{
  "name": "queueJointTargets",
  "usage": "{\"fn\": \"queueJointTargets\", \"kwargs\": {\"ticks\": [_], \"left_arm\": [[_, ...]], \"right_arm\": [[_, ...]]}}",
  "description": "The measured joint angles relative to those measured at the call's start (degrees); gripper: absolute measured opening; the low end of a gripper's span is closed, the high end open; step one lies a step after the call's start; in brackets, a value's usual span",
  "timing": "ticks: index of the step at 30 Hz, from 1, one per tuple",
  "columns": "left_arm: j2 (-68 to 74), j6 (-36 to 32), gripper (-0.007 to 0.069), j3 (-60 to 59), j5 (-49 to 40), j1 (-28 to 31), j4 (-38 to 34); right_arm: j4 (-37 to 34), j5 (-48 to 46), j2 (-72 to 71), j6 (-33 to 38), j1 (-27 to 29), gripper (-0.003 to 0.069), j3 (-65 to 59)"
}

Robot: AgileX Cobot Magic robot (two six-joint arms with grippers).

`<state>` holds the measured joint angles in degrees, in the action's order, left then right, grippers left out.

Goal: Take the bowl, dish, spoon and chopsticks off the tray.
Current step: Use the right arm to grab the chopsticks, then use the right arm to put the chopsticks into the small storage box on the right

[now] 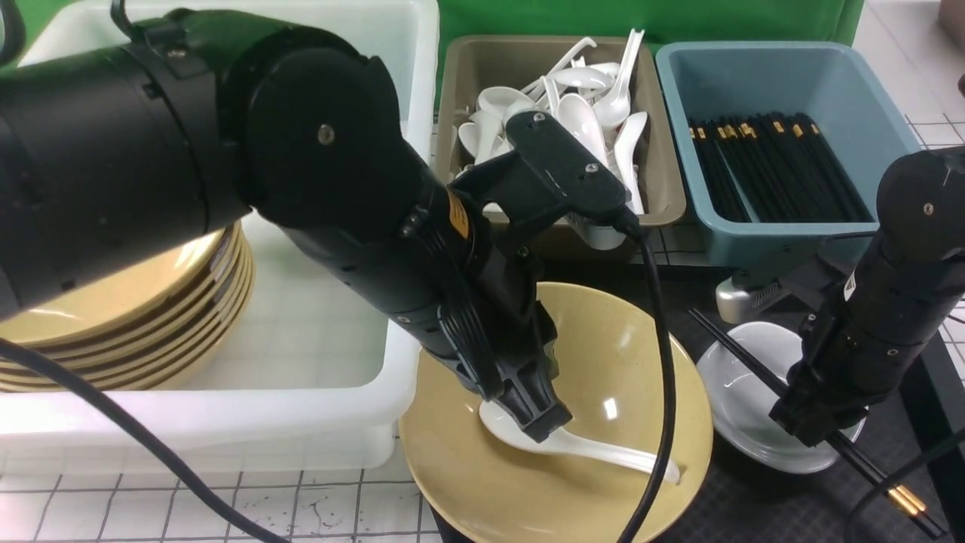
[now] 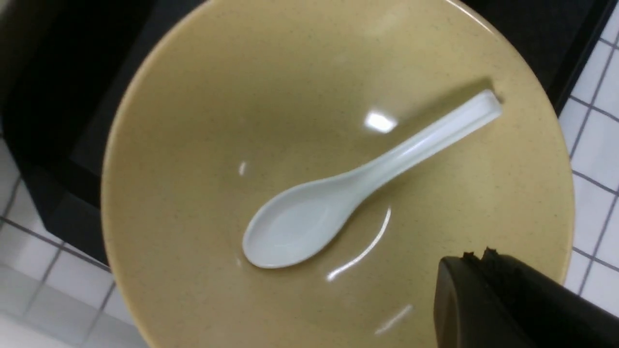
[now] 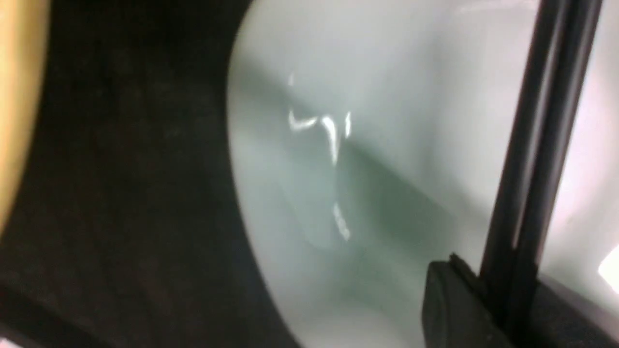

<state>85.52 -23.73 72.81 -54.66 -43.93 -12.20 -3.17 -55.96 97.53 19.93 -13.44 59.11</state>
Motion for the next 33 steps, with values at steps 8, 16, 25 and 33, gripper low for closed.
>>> {"fn": "queueJointTargets", "kwargs": {"ticks": [8, 16, 25, 33], "left_arm": [[0.0, 5.6, -0.0012, 0.0, 8.4, 4.3, -1.5], [4.3, 1.8, -0.0012, 11.2, 16.2, 11.0, -6.4], [15.4, -0.1, -0.0012, 27.3, 20.9, 11.0, -8.6], [19.1, -0.2, -0.0012, 28.0, 19.9, 11.0, -7.6]], "right_arm": [[-0.1, -6.1, -8.4, -0.4, 0.0, 0.0158, 4.2], [-0.4, 2.9, -11.3, -5.0, 2.7, 0.0158, 19.3], [-0.4, 21.0, 3.0, -19.0, 8.9, 0.0158, 32.4], [-0.4, 21.8, 18.1, -19.9, 9.3, 0.0179, 39.6]]}}
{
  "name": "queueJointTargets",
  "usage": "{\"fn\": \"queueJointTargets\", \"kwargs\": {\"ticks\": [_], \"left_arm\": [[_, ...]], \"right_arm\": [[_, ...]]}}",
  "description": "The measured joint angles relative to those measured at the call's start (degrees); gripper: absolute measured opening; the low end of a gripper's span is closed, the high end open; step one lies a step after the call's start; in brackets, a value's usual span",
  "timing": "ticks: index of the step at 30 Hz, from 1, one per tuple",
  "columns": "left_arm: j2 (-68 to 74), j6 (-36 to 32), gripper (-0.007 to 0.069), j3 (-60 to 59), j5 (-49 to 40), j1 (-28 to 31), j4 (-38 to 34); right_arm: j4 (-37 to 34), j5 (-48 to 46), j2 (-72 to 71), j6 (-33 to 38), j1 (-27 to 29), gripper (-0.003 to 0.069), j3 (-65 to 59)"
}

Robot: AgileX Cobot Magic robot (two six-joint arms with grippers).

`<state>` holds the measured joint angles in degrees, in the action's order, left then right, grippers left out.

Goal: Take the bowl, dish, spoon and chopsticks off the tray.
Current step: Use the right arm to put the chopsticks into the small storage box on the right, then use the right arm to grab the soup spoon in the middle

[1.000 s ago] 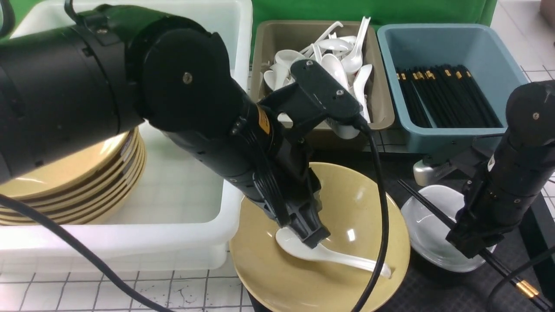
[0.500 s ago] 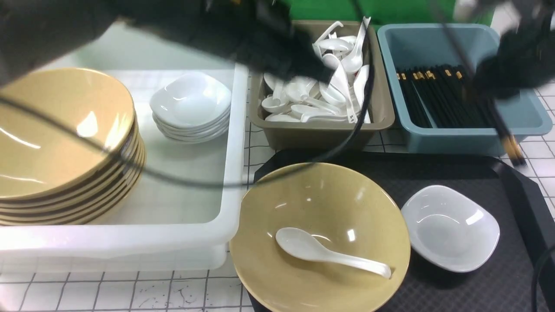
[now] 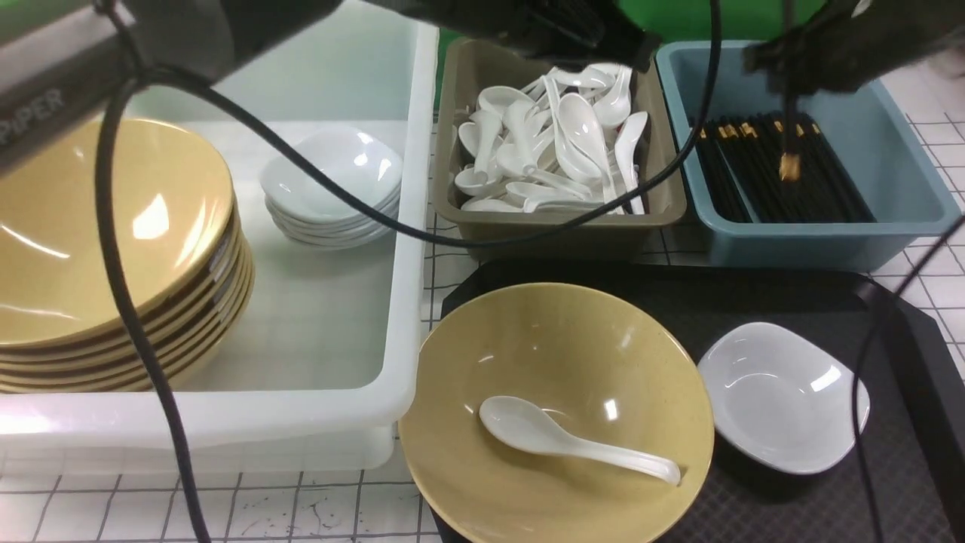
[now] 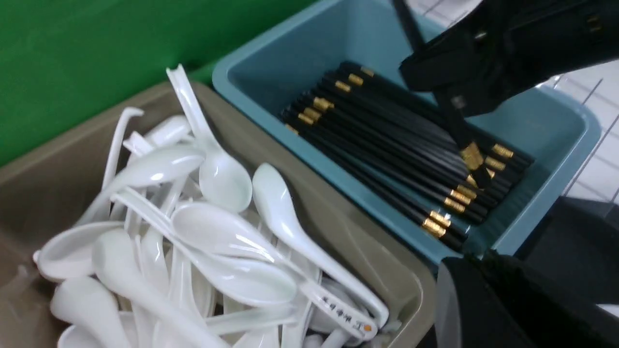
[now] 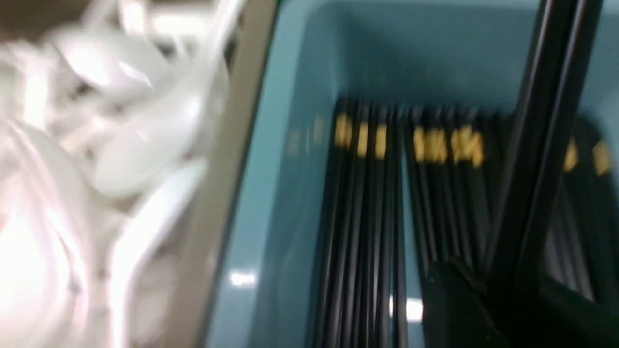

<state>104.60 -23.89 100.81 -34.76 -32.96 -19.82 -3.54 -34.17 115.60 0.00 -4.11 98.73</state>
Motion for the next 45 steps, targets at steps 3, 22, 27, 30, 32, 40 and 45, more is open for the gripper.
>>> {"fn": "queueJointTargets", "kwargs": {"ticks": [3, 22, 27, 30, 32, 40, 45], "left_arm": [[-0.8, 0.0, -0.0012, 0.1, -3.0, 0.1, 2.0], [-34.8, -0.9, -0.0012, -25.3, -28.5, 11.4, 3.2], [-44.5, -1.9, -0.0012, -38.7, -25.4, 11.4, 1.6], [-49.1, -2.0, -0.0012, -44.8, -23.4, 11.4, 1.6], [-51.5, -2.0, -0.0012, -48.1, -22.3, 11.4, 1.6], [-55.3, -2.0, -0.0012, -54.5, -19.2, 11.4, 1.5], [-55.3, -2.0, -0.0012, -55.2, -18.3, 11.4, 1.5]], "right_arm": [[0.0, -4.1, 2.1, 0.5, 0.0, 0.0268, 1.1], [-7.8, -36.3, -16.3, 26.2, -15.1, 0.0542, 0.4], [-7.8, -36.6, -17.5, 29.1, -24.1, 0.0540, -6.0], [-7.7, -36.5, -17.2, 32.9, -30.0, 0.0540, -10.8], [-6.9, -36.5, -16.3, 35.0, -33.1, 0.0540, -13.1], [-1.3, -34.2, -8.9, 36.2, -36.6, 0.0540, -14.9], [-1.3, -33.8, -4.4, 36.2, -36.6, 0.0540, -14.9]]}}
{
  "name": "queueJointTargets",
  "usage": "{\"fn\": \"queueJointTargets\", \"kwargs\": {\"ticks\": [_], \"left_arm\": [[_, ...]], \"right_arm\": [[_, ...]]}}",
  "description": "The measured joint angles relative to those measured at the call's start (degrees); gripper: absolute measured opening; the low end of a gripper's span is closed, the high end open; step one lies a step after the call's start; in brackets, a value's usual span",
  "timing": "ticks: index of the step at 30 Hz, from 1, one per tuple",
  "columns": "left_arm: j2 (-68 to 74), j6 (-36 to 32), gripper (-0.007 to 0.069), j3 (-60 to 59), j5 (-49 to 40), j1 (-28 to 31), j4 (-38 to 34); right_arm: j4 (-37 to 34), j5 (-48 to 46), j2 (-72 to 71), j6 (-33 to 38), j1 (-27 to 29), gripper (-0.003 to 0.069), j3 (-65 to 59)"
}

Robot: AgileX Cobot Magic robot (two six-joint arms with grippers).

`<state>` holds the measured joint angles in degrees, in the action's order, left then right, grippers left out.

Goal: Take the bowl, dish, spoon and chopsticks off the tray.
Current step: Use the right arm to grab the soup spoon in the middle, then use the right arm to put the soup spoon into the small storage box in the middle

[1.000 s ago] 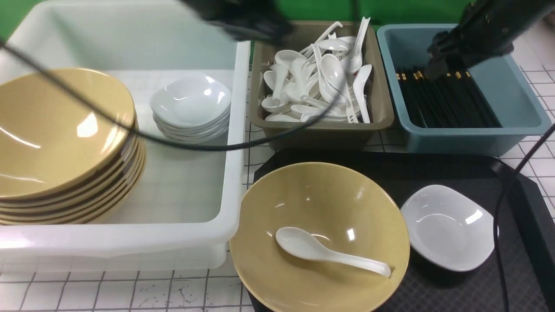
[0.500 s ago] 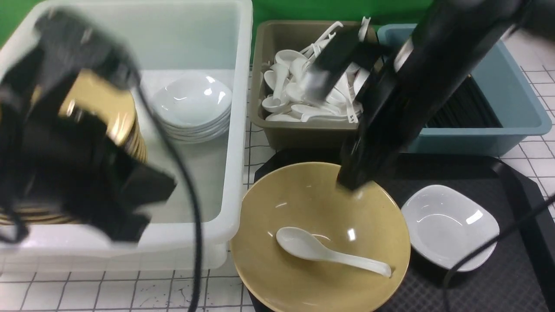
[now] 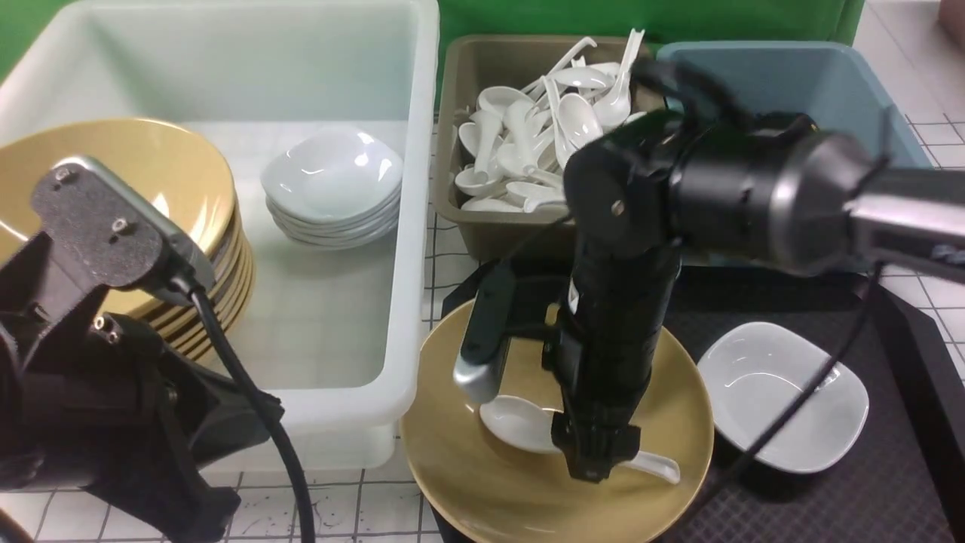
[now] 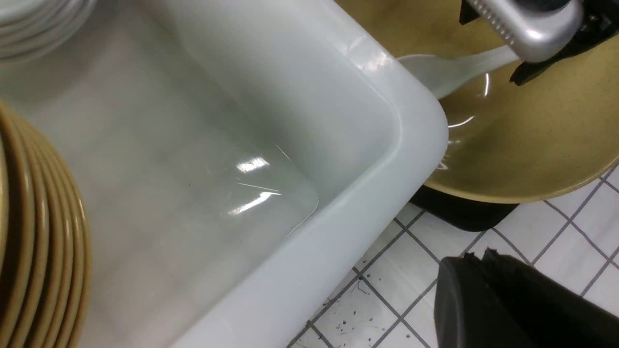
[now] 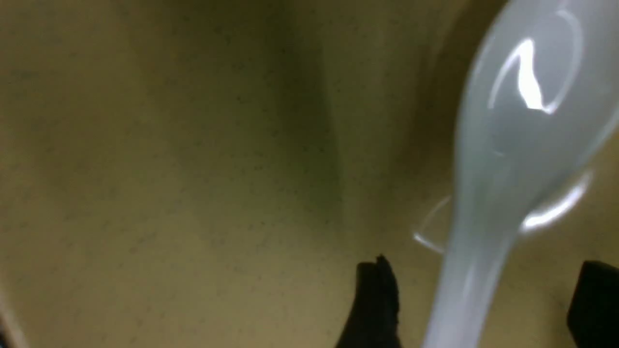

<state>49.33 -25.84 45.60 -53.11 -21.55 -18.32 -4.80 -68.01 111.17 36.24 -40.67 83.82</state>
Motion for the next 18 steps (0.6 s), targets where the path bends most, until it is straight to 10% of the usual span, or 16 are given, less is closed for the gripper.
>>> {"fn": "queueJointTargets", "kwargs": {"ticks": [6, 10, 18], "left_arm": [[0.1, 0.0, -0.0012, -0.1, 3.8, 0.0, -0.5], [1.3, 0.4, -0.0012, 0.1, 8.8, 0.0, -2.3], [10.2, 5.3, -0.0012, 8.7, 12.4, 0.0, -1.4]], "right_arm": [[0.0, -0.7, 2.8, 0.0, 0.0, 0.0416, 0.0], [0.4, -1.1, 2.4, -0.7, 0.0, 0.0158, 0.8], [4.0, -1.7, -2.1, -4.9, 2.0, 0.0162, 7.6]]}}
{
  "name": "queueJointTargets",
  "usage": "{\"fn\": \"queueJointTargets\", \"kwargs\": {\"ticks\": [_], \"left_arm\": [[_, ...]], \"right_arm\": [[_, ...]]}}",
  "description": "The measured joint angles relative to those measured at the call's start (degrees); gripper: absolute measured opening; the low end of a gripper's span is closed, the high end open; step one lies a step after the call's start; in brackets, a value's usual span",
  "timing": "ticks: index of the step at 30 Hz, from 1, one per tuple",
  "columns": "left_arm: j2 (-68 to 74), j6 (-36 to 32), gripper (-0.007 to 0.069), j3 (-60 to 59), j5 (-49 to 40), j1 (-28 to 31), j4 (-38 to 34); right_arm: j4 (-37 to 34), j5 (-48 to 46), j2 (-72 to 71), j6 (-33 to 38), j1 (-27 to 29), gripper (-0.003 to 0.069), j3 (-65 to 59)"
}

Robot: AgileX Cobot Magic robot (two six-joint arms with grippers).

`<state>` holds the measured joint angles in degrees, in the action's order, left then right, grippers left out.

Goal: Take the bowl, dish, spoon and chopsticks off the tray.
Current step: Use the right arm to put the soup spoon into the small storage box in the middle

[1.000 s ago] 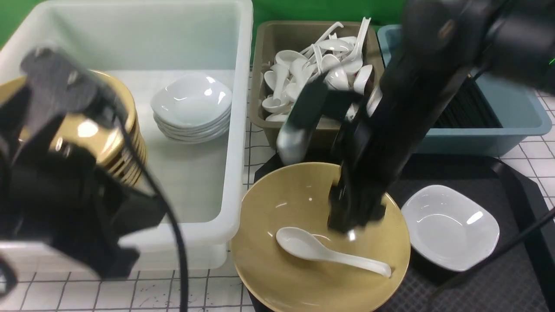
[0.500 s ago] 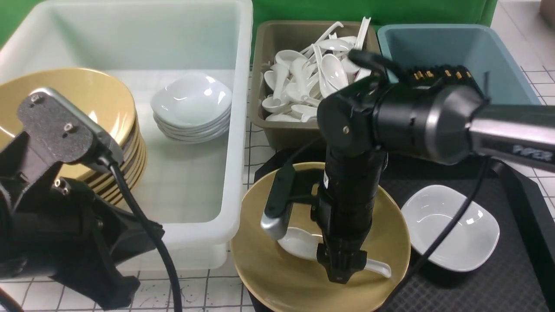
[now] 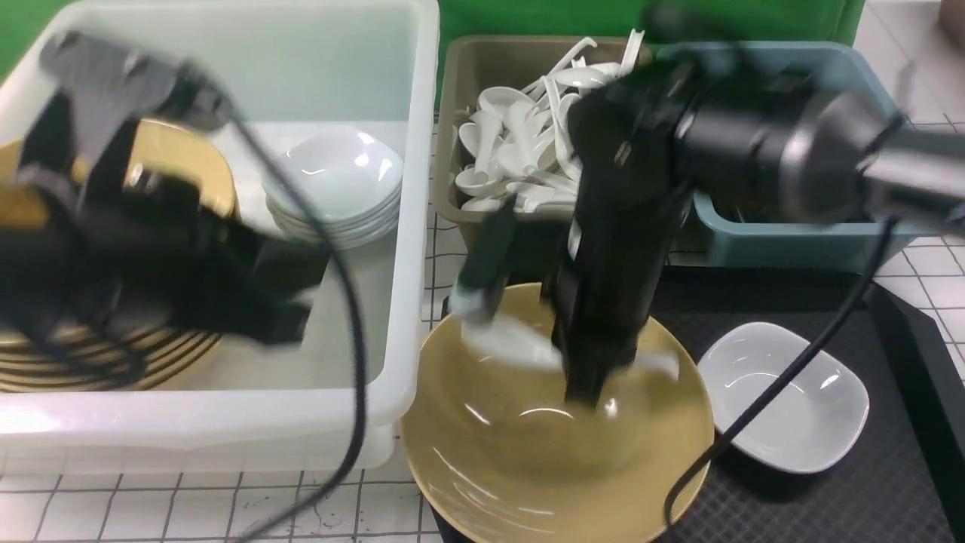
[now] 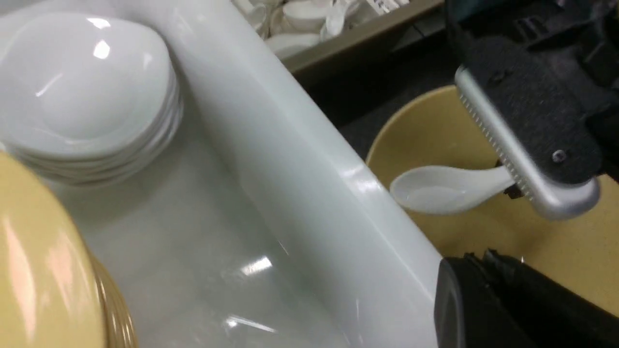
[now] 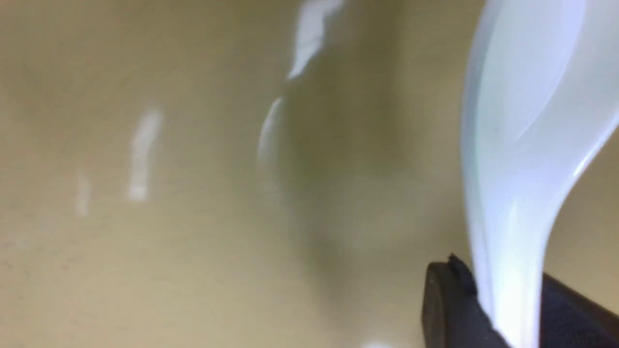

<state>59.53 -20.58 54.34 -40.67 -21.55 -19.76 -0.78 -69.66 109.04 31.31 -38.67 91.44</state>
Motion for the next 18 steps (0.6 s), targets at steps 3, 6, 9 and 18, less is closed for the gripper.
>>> {"fn": "queueJointTargets", "kwargs": {"ticks": [3, 6, 9, 18], "left_arm": [[7.0, 0.5, -0.0012, 6.9, -0.5, 0.0, 0.2], [10.6, 0.7, -0.0012, 10.2, -0.5, 0.0, 0.2], [16.9, 0.8, -0.0012, 15.4, -0.7, 0.0, 0.0], [27.3, -0.3, -0.0012, 22.0, -4.1, 0.0, -3.9]], "right_arm": [[1.5, 0.0, -1.8, -3.0, 5.0, 0.0162, 6.5], [2.0, 3.8, -1.8, -6.3, 8.1, 0.0162, 9.4], [2.4, 13.0, -1.2, -12.0, 11.9, 0.0162, 11.5], [2.0, 38.4, 5.7, -23.6, 17.2, 0.0318, 11.8]]}}
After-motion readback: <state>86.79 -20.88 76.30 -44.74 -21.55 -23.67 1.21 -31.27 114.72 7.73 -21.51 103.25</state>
